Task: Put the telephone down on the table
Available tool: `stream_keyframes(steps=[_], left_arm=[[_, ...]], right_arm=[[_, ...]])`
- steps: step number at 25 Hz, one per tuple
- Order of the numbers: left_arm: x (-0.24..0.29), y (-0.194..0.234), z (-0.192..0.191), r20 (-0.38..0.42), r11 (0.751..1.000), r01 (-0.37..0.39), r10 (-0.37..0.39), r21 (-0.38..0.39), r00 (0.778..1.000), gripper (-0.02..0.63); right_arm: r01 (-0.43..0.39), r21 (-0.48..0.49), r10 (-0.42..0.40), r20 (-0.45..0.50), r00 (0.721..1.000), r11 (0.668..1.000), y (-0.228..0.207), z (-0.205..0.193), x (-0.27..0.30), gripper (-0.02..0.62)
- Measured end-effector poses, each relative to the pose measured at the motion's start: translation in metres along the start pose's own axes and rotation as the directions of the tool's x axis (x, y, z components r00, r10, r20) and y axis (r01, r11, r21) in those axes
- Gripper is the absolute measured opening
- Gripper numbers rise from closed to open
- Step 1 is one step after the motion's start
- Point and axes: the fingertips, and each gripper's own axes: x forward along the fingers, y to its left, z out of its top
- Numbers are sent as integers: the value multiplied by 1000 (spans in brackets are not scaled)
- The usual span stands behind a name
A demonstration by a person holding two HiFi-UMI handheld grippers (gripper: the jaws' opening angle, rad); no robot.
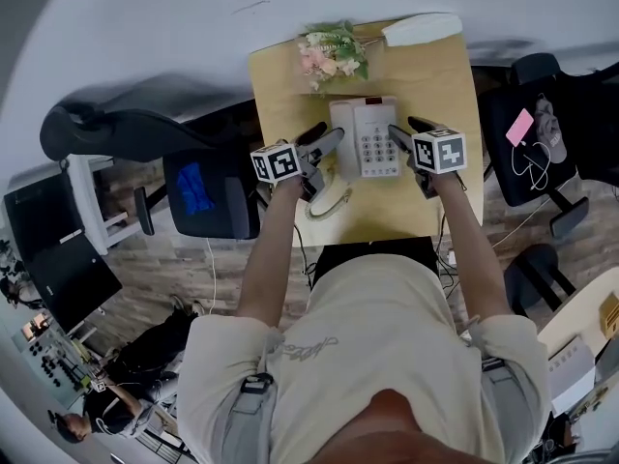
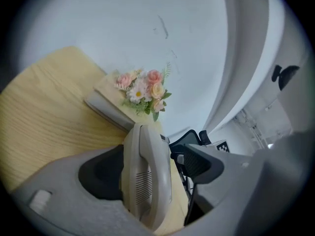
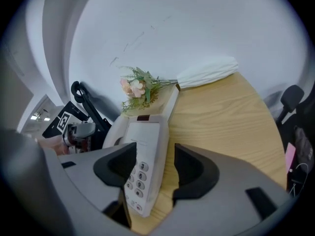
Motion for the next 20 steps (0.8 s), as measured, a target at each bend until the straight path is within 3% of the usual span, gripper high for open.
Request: stream_keyframes(steps=[4,9,13,17,20], left_arm=[[-17,-25,13,61,987,-42,33,155,998,379],[-43,-66,17,74,936,-80,58,344,996,369],[-67,-97,19,108,893,-99,57,440,993,240],[-85,-122,25,170,858,-138,61,494,984,106],[-93,-137,26,186,847,-140,50,513,981,49]], right_arm=[[-16,-52,19,51,999,999,12,7,-24,241],[-34,-124,51,144,988,992,39,17,-62,229],[-43,-187,80,194,978,981,68,25,-92,192],[-32,-268,96,229,969,963,97,34,-116,84],[7,-295,80,282,956,956,111,43,-132,8]])
